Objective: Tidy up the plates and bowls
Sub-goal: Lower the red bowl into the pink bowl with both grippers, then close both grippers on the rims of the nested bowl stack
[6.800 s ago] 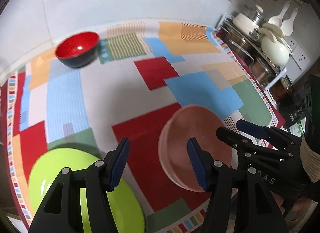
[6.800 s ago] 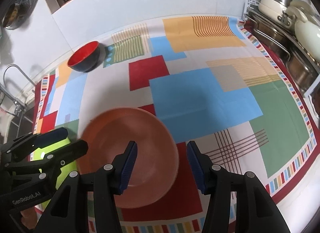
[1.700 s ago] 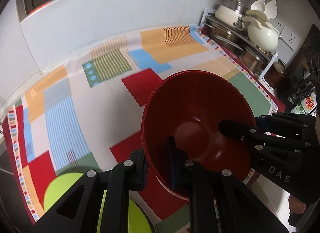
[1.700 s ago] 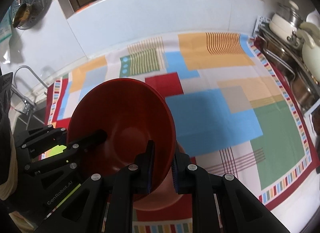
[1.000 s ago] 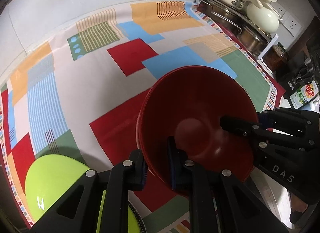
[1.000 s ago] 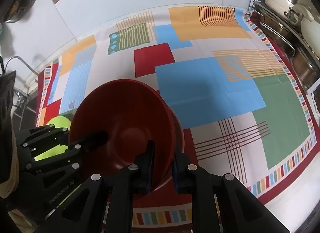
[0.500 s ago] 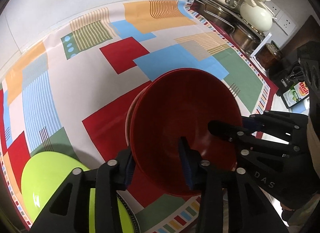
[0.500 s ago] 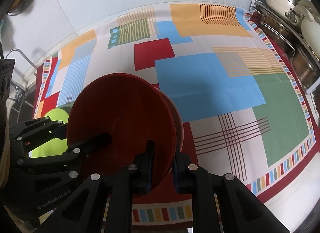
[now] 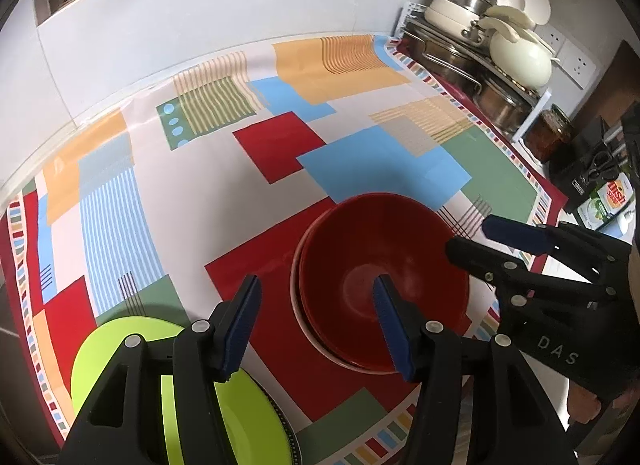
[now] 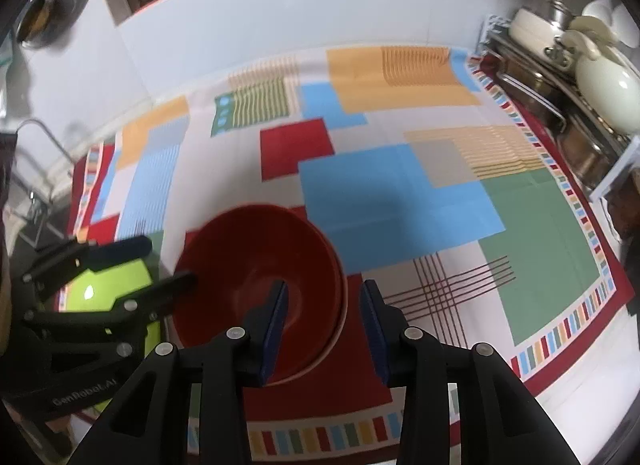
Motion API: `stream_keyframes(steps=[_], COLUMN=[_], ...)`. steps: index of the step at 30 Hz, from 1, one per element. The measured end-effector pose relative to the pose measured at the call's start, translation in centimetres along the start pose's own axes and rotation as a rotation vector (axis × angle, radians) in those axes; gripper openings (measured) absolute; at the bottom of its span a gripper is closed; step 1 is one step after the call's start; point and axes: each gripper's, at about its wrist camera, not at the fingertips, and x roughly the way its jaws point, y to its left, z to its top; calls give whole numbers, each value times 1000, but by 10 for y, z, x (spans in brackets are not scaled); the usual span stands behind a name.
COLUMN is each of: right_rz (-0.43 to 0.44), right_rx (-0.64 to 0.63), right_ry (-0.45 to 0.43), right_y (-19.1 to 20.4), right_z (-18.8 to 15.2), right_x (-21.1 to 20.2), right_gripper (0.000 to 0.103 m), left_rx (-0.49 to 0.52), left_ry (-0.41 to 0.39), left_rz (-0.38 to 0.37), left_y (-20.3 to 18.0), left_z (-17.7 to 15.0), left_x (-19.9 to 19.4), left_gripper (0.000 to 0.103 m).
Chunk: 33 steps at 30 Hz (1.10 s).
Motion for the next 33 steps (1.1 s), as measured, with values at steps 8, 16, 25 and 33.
stream_keyframes(steps=[8,16,25,33], right_rz=[-18,-17,59,107], right_rx=[63,66,132,151], right_ry=[-12,2,40,76], right_y=[-6,-8,-17,-23], right_z=[1,-4,-8,-9], right_x=[7,17,37,54], right_gripper=[44,44,44,44], left_rx=[-29,-68,-153,-237], left_ry=[2,35,64,99], left_rz=[55,58,54,56], left_y=[11,14,15,14], left_z=[-3,-12,-15,-17], left_x=[4,15,32,50], left_gripper=[61,62,63,63])
